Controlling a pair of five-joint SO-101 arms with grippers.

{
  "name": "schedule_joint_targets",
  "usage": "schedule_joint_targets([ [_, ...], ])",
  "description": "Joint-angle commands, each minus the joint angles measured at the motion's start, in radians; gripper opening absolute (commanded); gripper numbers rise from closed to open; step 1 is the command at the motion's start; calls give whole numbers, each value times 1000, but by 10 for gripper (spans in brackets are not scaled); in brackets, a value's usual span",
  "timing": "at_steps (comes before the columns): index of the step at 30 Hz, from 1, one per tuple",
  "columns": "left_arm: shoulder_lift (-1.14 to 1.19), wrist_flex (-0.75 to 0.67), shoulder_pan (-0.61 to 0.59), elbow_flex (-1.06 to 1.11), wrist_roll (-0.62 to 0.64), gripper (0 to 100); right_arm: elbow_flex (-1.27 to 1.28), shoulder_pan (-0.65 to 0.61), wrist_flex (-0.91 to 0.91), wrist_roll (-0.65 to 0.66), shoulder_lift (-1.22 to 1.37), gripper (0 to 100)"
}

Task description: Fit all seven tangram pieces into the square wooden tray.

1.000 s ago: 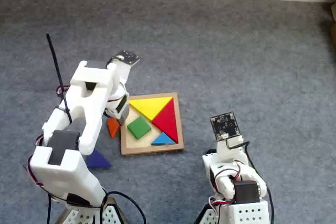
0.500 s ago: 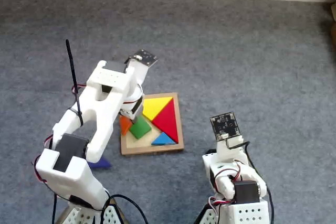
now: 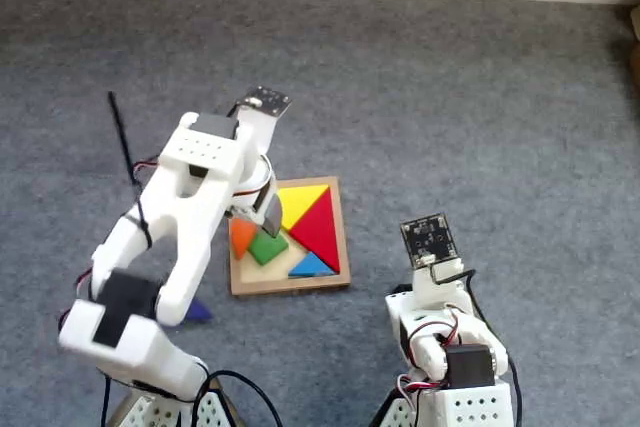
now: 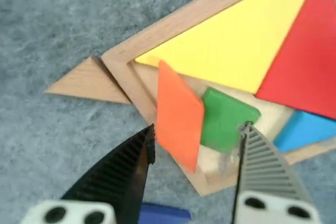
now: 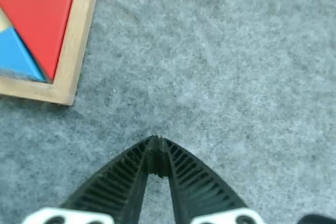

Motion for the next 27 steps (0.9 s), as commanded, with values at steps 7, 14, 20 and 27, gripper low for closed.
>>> schedule_joint_targets([
  [7, -151, 63, 10, 8, 5, 262, 128, 12, 5, 0, -4, 8],
  [14, -151, -140, 5, 193, -69, 262, 128, 12, 5, 0, -4, 8],
  [20, -151, -245, 7, 277, -100, 262, 128, 12, 5, 0, -4, 8],
  [27, -150, -353, 25, 364, -97, 262, 128, 12, 5, 0, -4, 8],
])
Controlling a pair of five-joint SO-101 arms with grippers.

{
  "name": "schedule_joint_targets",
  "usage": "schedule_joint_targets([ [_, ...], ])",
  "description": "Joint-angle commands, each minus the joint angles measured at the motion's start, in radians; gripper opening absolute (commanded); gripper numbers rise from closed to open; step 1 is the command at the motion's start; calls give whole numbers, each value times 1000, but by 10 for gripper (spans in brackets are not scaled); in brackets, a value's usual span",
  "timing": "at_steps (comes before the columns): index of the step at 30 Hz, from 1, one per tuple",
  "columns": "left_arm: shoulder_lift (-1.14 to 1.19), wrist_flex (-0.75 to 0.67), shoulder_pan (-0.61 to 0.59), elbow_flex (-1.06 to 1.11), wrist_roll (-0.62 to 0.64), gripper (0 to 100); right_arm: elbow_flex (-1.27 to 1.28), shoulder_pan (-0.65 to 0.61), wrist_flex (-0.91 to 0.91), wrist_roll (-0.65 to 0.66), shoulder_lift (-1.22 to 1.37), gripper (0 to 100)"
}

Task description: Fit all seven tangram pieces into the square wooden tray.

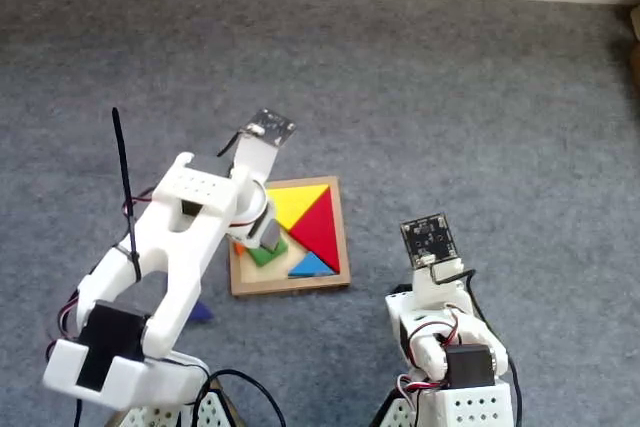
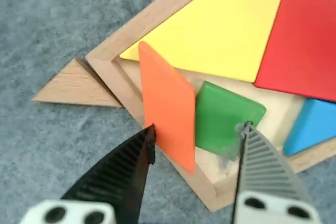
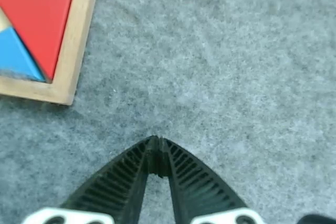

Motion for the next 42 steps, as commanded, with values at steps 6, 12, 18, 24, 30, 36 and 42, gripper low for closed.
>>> schedule_joint_targets([
  [6, -13, -37, 110, 42, 2, 226, 128, 12, 5, 0, -4, 8],
  [12, -27, 54, 168, -19, 2, 191, 128, 12, 5, 0, -4, 8],
  [18, -27, 216, 159, -160, 46, 191, 128, 12, 5, 0, -4, 8],
  [24, -27, 255, 136, -216, 49, 193, 128, 12, 5, 0, -4, 8],
  [30, -15, 249, 79, -219, 43, 194, 128, 12, 5, 0, -4, 8],
  [36, -13, 238, 85, -185, 41, 288, 128, 12, 5, 0, -4, 8],
  [42, 79, 155, 84, -177, -48, 253, 128, 12, 5, 0, -4, 8],
])
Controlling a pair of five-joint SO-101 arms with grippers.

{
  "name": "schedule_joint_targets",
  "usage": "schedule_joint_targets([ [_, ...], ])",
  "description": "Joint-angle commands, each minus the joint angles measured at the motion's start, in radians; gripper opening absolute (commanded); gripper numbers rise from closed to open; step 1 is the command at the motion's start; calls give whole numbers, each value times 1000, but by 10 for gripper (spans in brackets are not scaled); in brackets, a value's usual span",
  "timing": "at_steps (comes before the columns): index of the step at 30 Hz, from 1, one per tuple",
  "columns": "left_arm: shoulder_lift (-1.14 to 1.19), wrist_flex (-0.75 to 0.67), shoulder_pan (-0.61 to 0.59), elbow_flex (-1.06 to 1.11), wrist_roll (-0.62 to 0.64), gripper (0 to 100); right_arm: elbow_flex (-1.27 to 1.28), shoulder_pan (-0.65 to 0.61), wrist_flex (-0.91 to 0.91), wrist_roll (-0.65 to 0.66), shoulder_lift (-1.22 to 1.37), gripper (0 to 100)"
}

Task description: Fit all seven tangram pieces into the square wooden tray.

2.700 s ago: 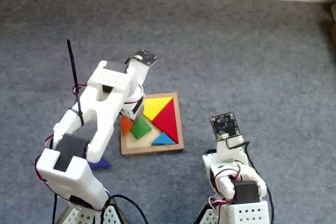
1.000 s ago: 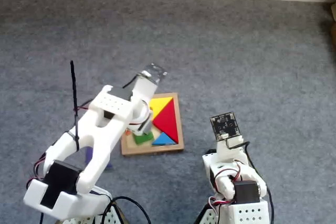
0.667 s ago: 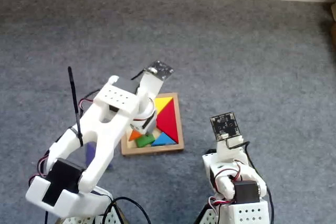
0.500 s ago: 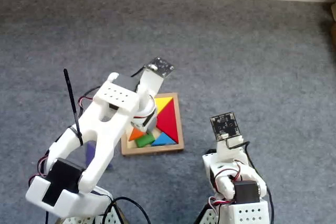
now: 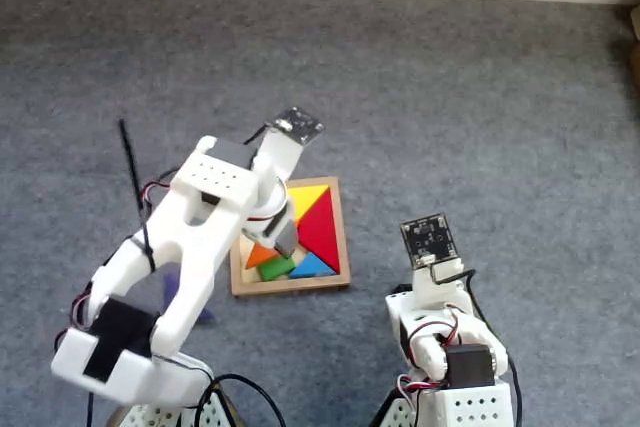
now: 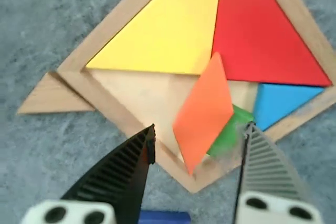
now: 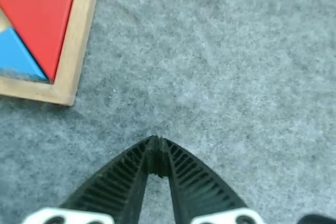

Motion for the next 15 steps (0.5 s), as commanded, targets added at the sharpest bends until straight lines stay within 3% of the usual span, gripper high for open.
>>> schedule_joint_targets([
  [1, 68, -46, -10, -16, -21, 250, 128, 12, 5, 0, -4, 8],
  [10, 185, -26, -7, -122, -20, 111, 128, 12, 5, 0, -4, 8],
  [15, 185, 43, -8, -176, 31, 95, 128, 12, 5, 0, -4, 8],
])
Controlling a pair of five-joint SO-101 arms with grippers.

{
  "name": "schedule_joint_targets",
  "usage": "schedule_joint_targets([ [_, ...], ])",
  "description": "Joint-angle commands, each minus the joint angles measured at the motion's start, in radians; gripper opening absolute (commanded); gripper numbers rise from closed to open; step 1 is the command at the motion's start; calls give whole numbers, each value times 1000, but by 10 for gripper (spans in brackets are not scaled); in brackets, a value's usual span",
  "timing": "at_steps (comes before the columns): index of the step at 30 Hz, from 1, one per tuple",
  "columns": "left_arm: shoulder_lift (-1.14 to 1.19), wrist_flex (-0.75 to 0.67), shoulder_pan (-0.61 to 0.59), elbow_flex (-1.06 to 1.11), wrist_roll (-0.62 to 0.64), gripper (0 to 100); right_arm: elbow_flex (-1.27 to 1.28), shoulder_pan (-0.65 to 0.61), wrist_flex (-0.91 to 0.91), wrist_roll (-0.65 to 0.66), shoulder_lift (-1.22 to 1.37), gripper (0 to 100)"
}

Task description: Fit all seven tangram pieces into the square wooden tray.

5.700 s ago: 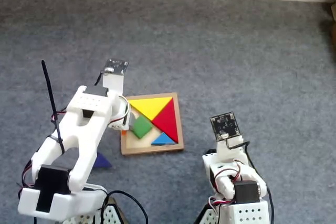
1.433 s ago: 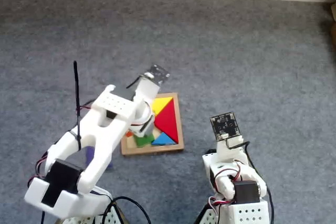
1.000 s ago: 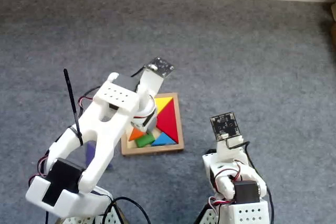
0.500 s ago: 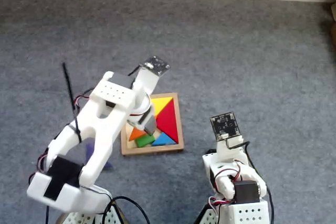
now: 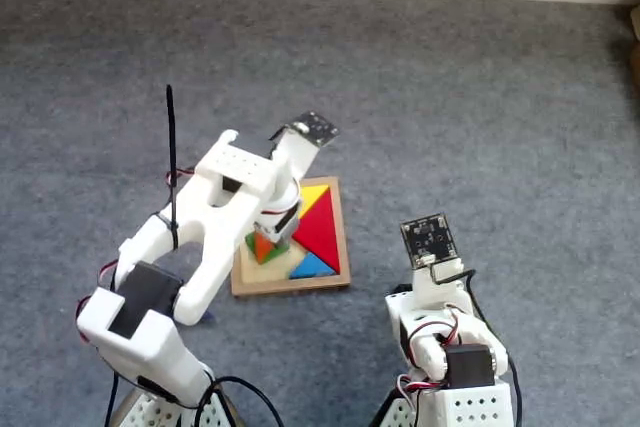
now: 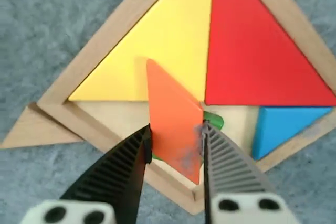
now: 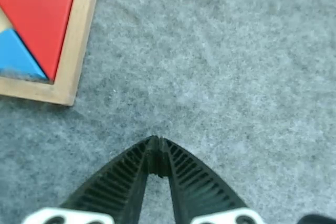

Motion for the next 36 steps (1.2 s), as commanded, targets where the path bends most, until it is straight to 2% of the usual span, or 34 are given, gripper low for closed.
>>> schedule_joint_targets([
  [1, -2, 49, -12, -62, 74, 95, 128, 12, 5, 0, -4, 8],
  [7, -2, 81, -18, -107, 193, 95, 128, 12, 5, 0, -4, 8],
  [12, -4, 81, -22, -142, 201, 95, 128, 12, 5, 0, -4, 8],
  [21, 8, 75, -177, -137, 201, 95, 128, 12, 5, 0, -4, 8],
  [26, 2, 81, -147, -79, 278, 104, 128, 12, 5, 0, -4, 8],
  [32, -1, 100, -91, -84, 379, 267, 128, 12, 5, 0, -4, 8],
  [36, -2, 146, -44, -117, 393, 270, 128, 12, 5, 0, -4, 8],
])
